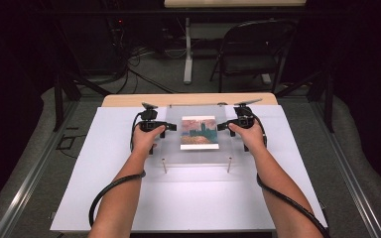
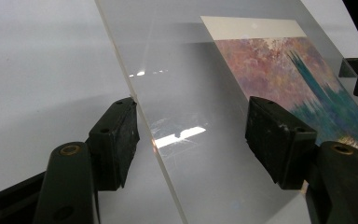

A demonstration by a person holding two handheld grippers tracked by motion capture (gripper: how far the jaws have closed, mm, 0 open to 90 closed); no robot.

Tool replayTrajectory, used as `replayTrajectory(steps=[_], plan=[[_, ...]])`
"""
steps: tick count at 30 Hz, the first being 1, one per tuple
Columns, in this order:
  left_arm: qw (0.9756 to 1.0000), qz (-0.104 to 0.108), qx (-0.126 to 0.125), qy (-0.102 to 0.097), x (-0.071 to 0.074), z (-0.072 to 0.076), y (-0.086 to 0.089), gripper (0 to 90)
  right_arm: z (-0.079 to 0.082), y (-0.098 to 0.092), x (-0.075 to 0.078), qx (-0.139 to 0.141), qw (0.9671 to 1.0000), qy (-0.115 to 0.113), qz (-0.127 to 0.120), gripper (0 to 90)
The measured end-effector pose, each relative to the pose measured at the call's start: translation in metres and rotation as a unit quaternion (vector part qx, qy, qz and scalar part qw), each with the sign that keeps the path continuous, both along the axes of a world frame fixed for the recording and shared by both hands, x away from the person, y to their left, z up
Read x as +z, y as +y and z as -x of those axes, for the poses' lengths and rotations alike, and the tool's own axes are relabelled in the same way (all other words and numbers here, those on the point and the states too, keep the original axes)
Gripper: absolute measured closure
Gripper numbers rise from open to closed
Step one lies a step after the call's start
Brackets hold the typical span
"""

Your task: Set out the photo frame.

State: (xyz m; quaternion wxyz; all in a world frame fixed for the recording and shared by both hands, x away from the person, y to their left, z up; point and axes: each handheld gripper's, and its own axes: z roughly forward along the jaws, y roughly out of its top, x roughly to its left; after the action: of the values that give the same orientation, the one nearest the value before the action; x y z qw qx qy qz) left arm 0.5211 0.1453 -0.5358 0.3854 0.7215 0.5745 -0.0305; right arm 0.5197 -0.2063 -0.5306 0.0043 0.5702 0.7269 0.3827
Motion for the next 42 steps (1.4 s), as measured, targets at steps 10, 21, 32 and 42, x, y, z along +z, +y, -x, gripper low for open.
replayTrajectory(steps=[10, 21, 32, 42], plan=[[1.0000, 0.003, 0.008, 0.002, 0.001, 0.000, 0.001, 38.1, -0.001, 0.003, -0.001, -0.001, 0.9999, 0.014, -0.008, 35.6], [1.0000, 0.005, 0.007, -0.005, 0.001, 0.001, 0.003, 39.9, 0.001, -0.001, -0.001, -0.005, 0.9998, 0.008, -0.016, 39.8], [0.9999, 0.006, 0.008, -0.011, 0.004, 0.003, 0.005, 42.1, 0.003, -0.002, 0.001, -0.007, 0.9999, -0.003, -0.016, 41.4], [0.9992, 0.014, 0.013, -0.036, 0.013, 0.011, 0.007, 45.4, 0.011, -0.002, 0.011, 0.003, 0.9996, -0.027, -0.007, 41.6]])
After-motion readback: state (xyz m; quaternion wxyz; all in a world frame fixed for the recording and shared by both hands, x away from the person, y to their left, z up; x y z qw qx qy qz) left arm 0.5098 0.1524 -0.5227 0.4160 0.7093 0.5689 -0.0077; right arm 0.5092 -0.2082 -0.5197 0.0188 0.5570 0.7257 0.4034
